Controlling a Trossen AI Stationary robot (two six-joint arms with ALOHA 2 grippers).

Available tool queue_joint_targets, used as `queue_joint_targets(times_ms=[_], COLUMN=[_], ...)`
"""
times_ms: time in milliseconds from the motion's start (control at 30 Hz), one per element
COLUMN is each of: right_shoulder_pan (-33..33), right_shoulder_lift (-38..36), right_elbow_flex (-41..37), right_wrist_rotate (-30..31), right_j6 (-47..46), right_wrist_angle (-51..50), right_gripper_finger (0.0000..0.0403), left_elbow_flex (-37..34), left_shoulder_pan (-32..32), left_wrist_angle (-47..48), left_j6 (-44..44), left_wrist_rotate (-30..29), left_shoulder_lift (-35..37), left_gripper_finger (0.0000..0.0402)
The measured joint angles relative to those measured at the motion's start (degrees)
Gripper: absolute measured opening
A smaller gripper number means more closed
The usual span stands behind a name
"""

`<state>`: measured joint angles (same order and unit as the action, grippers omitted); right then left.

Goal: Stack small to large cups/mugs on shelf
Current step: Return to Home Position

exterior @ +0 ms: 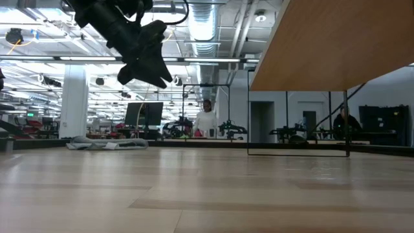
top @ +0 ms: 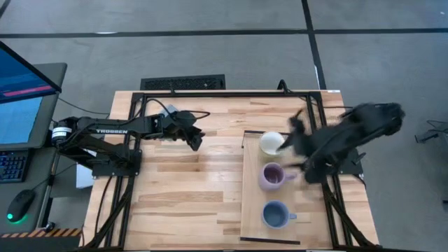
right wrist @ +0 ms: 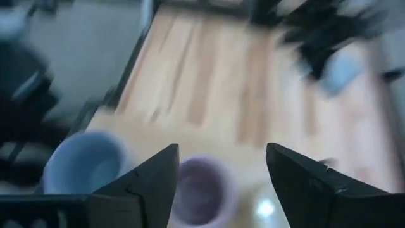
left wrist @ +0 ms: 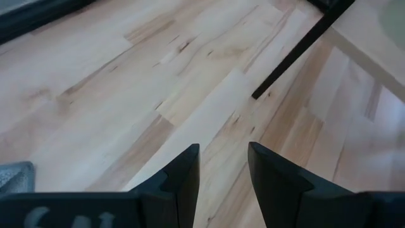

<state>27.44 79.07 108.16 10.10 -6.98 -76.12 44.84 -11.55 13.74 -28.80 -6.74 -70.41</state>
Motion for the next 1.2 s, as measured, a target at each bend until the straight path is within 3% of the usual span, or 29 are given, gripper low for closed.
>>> queue_joint_targets(times_ms=[267, 533, 700, 833, 1200], right_shoulder_pan=[-3.3, -4.8, -4.8, -4.7, -4.7], right_shoulder_lift=[-15.6, -27.0, -35.9, -43.1, -65.8], right_elbow_flex=[0.0, -2.6, -12.2, -23.1, -47.9], right_wrist_rotate=[17.2, 30.2, 34.3, 38.6, 43.5], right_j6=[2.3, 4.5, 4.5, 4.5, 4.0], right_wrist_angle=[2.7, 4.2, 8.3, 13.3, 24.0], right_gripper_finger=[0.0261, 0.0261, 0.0261, 0.0261, 0.0261], left_elbow_flex=[0.0, 0.0, 0.0, 0.0, 0.0], left_shoulder_pan=[0.0, 0.0, -1.0, -3.1, -7.9], left_wrist_angle=[-5.2, -17.0, -22.6, -21.7, -15.9], left_j6=[2.3, 9.6, 13.6, 15.2, 18.9], left_wrist_rotate=[-4.0, -4.5, -4.5, -4.1, -4.5], left_shoulder_lift=[0.0, 0.0, 1.0, 4.3, 15.3], left_gripper_finger=[0.0125, 0.0125, 0.0125, 0.0125, 0.0125])
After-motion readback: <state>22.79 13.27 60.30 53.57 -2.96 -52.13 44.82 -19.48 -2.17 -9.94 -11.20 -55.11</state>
